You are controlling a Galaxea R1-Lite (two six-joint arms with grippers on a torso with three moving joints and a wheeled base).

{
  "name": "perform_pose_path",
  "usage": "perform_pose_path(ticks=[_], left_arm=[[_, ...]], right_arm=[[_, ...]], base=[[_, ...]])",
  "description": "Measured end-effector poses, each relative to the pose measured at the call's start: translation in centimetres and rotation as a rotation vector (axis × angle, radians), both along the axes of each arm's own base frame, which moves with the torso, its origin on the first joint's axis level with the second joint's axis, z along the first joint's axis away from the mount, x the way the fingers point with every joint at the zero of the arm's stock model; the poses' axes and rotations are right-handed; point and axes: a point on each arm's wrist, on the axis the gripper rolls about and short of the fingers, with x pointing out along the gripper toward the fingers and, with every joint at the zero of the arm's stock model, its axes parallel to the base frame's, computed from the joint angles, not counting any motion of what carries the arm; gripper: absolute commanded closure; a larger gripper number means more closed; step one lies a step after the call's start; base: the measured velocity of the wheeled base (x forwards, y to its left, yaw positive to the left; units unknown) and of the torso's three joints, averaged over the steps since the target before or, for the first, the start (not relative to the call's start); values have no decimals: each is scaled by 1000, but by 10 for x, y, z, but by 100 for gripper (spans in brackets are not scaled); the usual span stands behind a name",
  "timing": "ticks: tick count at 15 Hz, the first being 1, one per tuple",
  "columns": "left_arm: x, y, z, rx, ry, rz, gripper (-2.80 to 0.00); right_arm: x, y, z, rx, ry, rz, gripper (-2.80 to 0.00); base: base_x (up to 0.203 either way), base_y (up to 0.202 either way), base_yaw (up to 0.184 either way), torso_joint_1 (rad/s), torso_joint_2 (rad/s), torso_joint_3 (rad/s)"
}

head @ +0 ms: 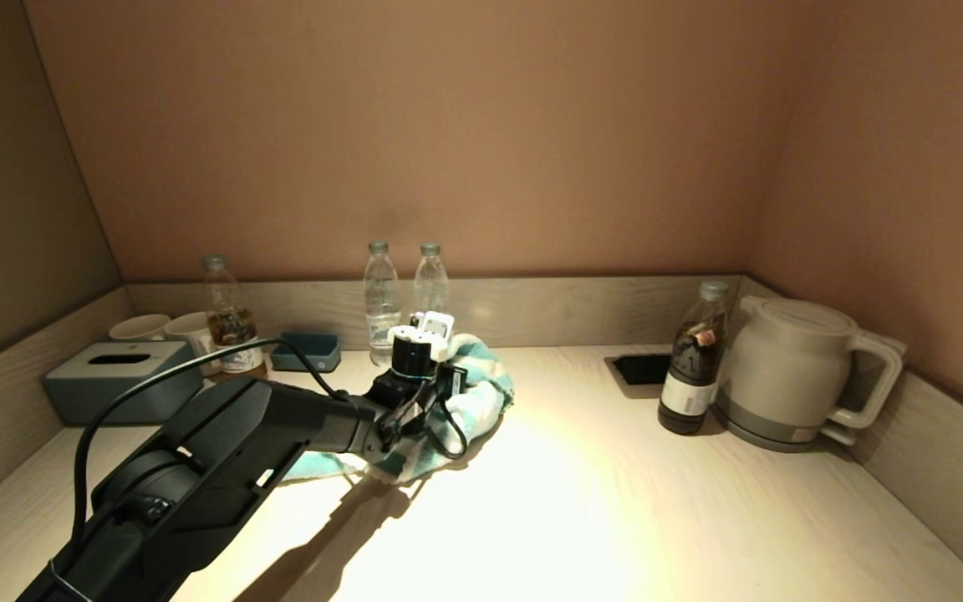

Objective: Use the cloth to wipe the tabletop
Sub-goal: Sweep the stains on the table

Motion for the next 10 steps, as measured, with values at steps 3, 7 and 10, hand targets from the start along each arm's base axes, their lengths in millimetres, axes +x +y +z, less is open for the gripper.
perform_pose_path(ticks=[3,7,10], left_arm=[[-3,-2,-3,10,7,12,0],[-6,2,-5,30,23,53,0],[-13,6,-4,46,47,62,0]], right_arm=[[0,0,0,0,1,0,0],[0,0,0,0,1,0,0],[0,0,0,0,1,-1,0]], base=[[0,0,0,0,0,0],[0,0,0,0,0,0],[0,0,0,0,0,0]])
